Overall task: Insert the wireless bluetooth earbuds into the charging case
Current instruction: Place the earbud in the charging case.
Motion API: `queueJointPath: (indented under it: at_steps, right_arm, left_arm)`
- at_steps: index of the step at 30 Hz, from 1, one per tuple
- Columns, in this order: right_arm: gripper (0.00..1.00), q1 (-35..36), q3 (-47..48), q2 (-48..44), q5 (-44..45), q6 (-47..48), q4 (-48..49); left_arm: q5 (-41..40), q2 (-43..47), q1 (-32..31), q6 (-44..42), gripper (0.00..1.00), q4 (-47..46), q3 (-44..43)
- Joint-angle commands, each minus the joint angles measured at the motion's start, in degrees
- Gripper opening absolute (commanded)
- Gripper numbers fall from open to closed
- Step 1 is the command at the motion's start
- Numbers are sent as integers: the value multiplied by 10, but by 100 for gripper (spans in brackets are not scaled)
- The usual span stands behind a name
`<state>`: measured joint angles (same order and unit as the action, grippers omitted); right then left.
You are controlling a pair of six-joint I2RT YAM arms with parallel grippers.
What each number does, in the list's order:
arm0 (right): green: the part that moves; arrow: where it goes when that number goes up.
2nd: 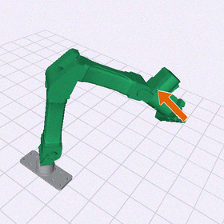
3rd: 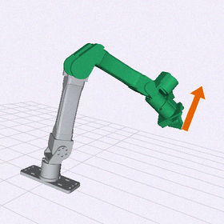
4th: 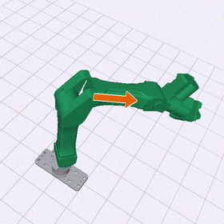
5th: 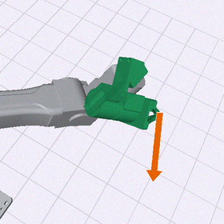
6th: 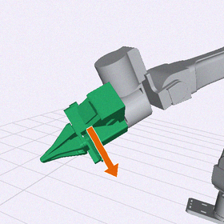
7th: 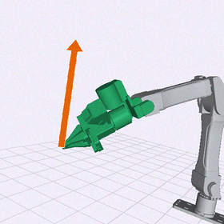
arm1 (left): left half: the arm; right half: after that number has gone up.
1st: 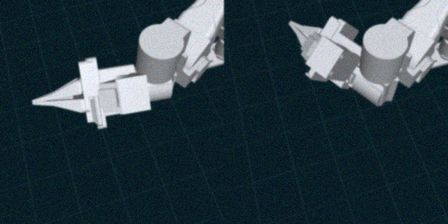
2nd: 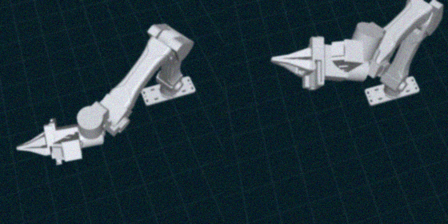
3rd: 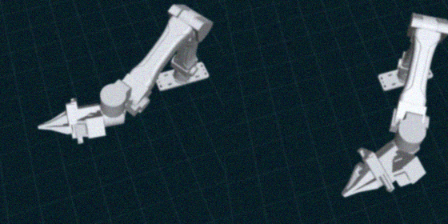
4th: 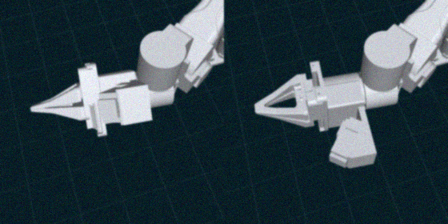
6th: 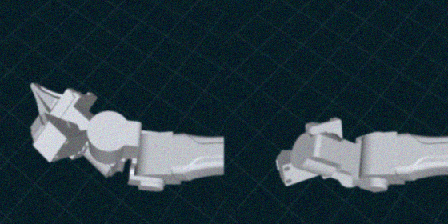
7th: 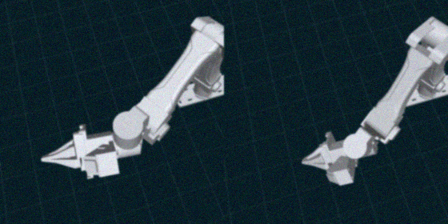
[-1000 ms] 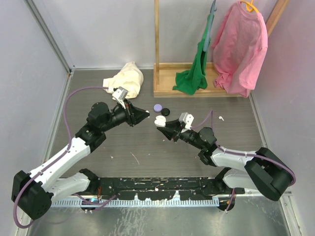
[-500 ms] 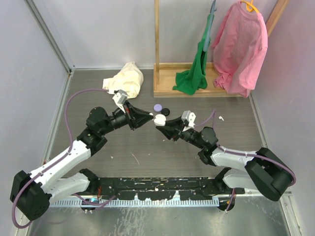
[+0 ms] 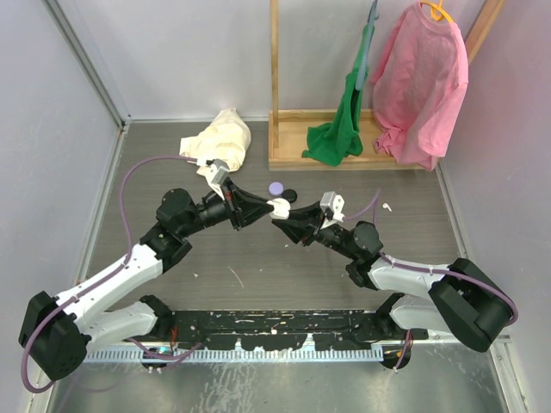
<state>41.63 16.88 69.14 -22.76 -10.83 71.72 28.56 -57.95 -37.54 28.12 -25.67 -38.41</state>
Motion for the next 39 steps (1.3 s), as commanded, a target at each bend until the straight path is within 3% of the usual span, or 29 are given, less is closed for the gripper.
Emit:
queueJointPath:
  at_steps: [1,28,39]
  right_arm:
    - [1,1,25,-1,-7,-5,45]
    - [1,1,25,-2,-13,-10,48]
    - [1,1,25,-2,-8,-7,50]
  left_arm:
    - [-3,-3,-6,-2,16,-48,1]
    - [-38,-7,-16,-12,17,-54,-2]
    - [-8,-14,-17,-9,17,-49,5]
